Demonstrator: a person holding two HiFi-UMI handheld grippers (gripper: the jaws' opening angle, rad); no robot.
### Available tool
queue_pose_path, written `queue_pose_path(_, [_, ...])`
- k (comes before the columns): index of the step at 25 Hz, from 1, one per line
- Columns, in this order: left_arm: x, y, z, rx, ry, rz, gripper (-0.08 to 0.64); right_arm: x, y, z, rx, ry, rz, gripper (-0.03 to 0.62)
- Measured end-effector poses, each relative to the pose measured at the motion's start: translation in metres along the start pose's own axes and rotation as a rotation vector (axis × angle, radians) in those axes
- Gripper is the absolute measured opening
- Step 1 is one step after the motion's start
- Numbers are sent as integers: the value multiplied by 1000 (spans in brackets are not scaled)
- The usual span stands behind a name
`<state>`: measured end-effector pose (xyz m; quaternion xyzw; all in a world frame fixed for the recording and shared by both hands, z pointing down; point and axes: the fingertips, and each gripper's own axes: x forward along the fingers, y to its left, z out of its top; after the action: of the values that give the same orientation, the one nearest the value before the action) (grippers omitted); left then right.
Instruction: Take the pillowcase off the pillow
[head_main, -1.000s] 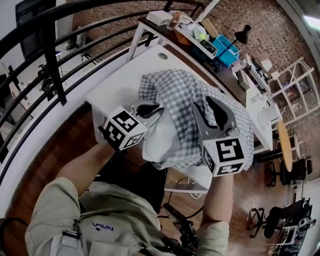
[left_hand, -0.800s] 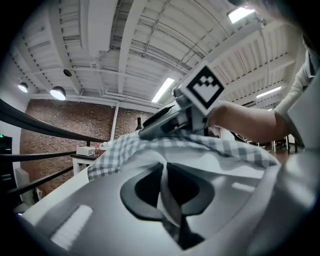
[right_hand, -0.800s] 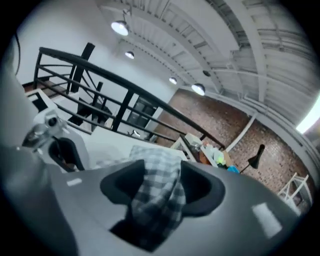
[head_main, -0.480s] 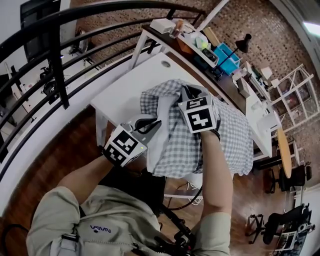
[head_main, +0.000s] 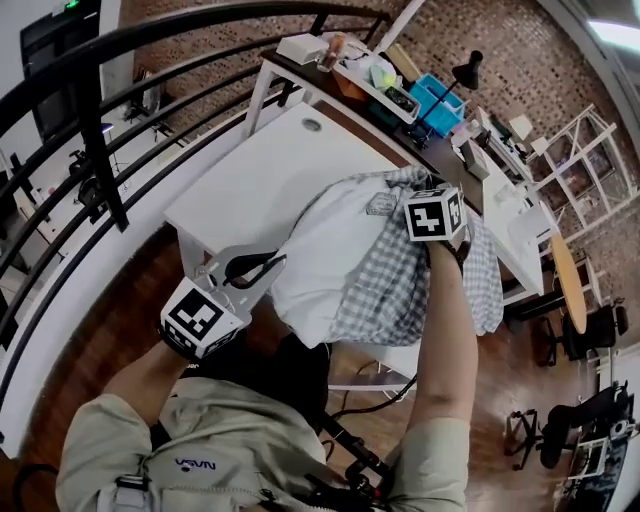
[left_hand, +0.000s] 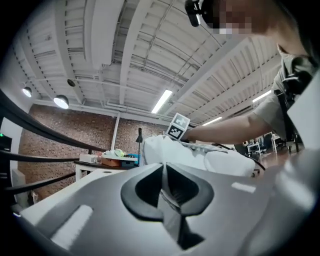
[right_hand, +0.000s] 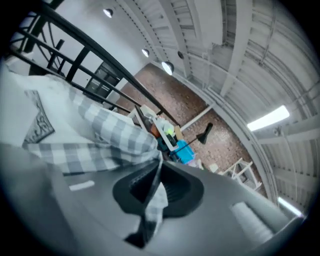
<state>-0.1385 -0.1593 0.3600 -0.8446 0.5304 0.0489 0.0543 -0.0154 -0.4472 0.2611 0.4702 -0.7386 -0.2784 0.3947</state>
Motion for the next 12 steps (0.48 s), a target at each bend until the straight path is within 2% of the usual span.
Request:
queue_pose_path(3, [7, 8, -10, -22, 25, 7, 21, 16, 18, -22, 69, 31, 83, 6])
queue_pose_path(5, [15, 0, -8, 59, 73, -4, 30, 16, 31, -24, 45, 8, 107, 6])
queue_pose_path(8, [19, -13, 9, 226, 136, 4, 89, 3, 33, -16, 35, -73, 110, 8])
queue_pose_path(10, [18, -9, 27, 249, 87, 34, 115, -12, 29, -8, 70, -142, 110, 17])
queue_pose_path(12, [11, 5, 53, 200, -33, 98, 118, -26, 30, -1, 106, -201, 131, 48])
